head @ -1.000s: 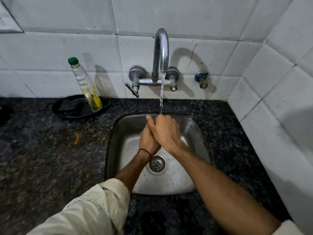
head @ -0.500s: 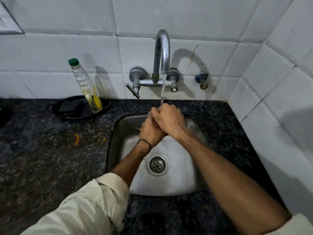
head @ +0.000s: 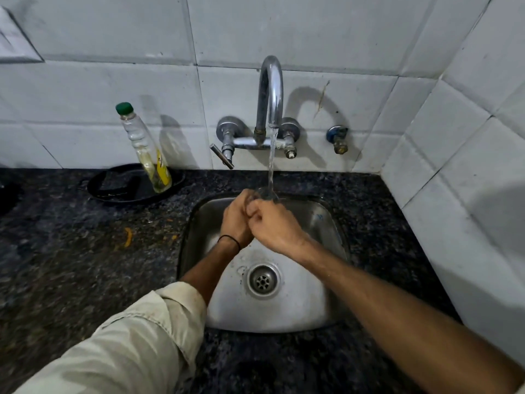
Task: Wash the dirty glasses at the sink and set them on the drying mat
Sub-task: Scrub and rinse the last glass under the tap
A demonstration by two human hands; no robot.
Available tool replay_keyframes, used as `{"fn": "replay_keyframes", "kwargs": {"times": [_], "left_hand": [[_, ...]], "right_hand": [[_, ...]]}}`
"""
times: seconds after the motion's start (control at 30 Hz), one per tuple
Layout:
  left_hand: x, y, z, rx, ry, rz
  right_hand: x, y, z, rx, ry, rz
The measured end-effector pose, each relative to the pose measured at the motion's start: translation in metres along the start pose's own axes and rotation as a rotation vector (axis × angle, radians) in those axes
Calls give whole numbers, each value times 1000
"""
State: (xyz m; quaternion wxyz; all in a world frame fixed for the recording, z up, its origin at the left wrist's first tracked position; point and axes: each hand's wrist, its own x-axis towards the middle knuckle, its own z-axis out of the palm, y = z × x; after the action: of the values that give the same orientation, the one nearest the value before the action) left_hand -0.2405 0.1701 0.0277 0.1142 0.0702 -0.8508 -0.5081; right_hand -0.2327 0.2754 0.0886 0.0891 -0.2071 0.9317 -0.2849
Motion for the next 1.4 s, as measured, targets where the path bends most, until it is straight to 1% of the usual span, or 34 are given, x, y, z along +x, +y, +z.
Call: {"fn": "replay_keyframes", "kwargs": {"times": [0.03,0.1,0.17,0.2,0.27,0.3,0.33,0.37,0.43,0.47,0.5,0.53,0.57,0.6,0.63,0.67,0.7,0.73,0.8,0.83,0.87,0.9,0.93,0.97,1.0,1.03,1.07,1.13,1.17,1.2,1.27,1.3,1.37,1.4], "left_hand": [[-1,-3,-4,-1,-38,20],[-2,-6,-8,-10,-127,37],[-1,-8,-5,-27,-203,48],[0,-8,-2,-56,-231,55],[0,-3,3,-83,-229,74],[0,-1,6,-89,-208,74],[1,-1,9,-111,-177,75],[1,0,11,-96,-136,70],[4,0,12,-3,-60,91],[6,-2,11,29,-49,95],[5,-1,8,38,-47,91],[5,-3,5,17,-49,81],[5,-5,0,-22,-50,65],[5,-10,-4,-63,-53,57],[4,-14,-7,-79,-76,47],[3,-16,-9,-63,-110,55],[2,-14,-7,-27,-146,57],[2,-14,-4,-17,-166,60],[-2,-10,2,-29,-154,67],[-5,-8,5,-28,-128,69],[-7,-5,9,-18,-86,70],[-12,-4,11,2,-54,44],[-13,1,16,34,-3,38],[-14,6,21,41,33,10],[-13,12,27,182,48,-8],[-15,23,31,334,54,-61],[-13,22,37,435,80,-75],[-16,14,40,339,177,-65],[-19,13,38,245,208,-83],[-19,14,35,145,229,-97],[-15,17,27,-108,157,-182],[-12,17,21,-122,58,-221],[-4,21,10,-41,-151,-241],[-1,20,5,-61,-220,-253]], "right_hand": [[-1,10,-9,-114,-56,-113],[4,29,-33,-437,-212,-351],[13,39,-55,-691,-344,-541],[16,41,-58,-745,-386,-559],[18,31,-55,-797,-411,-477],[18,22,-50,-767,-412,-389],[20,15,-43,-646,-387,-255],[22,10,-32,-442,-335,-77],[23,1,-8,25,-121,256],[21,-1,3,150,7,317],[17,-1,13,191,99,301],[12,5,20,192,146,214],[7,14,21,150,158,50],[5,26,18,38,135,-153],[8,40,11,-132,90,-348],[14,51,0,-312,34,-486],[20,57,-10,-467,-49,-550],[23,55,-18,-576,-154,-552],[24,36,-22,-609,-330,-408],[26,26,-22,-526,-371,-298],[26,16,-23,-386,-390,-140],[27,10,-21,-183,-390,58],[28,4,-18,80,-358,241],[28,-1,-14,362,-287,398],[28,-7,-9,597,-191,522],[29,-12,-2,728,-71,590],[30,-15,4,706,42,601],[31,-16,12,374,245,526],[30,-14,13,208,319,458],[30,-12,9,105,343,371],[33,-4,0,-47,273,177],[35,1,-5,-113,189,91],[35,8,-15,-200,23,-57],[35,10,-19,-221,-19,-103]]}}
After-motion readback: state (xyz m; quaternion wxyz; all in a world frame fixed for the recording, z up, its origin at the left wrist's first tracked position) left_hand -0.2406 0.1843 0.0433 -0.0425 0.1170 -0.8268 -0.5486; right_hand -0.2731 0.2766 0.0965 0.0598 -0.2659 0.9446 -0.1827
